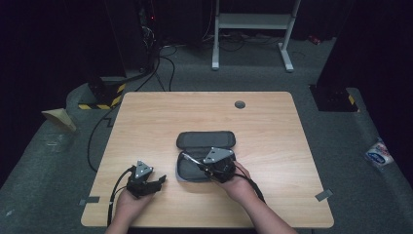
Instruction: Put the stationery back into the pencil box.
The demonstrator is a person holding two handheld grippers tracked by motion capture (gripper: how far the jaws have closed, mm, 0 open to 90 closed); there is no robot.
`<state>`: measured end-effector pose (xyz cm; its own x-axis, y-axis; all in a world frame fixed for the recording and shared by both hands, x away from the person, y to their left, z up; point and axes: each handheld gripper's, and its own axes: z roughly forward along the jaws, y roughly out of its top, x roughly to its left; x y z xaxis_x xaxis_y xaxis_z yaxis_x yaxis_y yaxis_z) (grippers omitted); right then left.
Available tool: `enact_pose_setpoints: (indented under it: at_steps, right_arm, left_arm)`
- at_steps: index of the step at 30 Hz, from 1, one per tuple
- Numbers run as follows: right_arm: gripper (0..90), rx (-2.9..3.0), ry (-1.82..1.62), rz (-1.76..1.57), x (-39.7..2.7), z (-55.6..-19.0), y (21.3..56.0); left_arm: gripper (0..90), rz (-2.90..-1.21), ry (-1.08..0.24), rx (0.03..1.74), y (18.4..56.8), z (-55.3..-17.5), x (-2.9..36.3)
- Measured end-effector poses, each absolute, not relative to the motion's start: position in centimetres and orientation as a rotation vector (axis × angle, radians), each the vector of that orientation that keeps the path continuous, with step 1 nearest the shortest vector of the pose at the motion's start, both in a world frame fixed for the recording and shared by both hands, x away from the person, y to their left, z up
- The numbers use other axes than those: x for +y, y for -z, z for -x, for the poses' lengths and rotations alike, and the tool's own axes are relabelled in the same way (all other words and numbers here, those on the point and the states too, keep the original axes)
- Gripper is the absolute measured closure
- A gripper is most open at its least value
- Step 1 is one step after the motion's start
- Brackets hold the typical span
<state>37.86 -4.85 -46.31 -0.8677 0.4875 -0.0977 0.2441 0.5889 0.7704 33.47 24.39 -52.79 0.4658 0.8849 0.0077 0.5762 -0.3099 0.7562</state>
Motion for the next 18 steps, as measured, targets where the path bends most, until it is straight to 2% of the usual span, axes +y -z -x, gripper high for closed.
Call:
enact_pose_setpoints:
  at_steps: [18]
  right_arm:
    - [78.5,2.586,-1.096,-0.566,-5.1,-38.4,47.5]
  left_arm:
    - [35.9,-2.017,-0.56,1.209,52.8,-33.5,24.4]
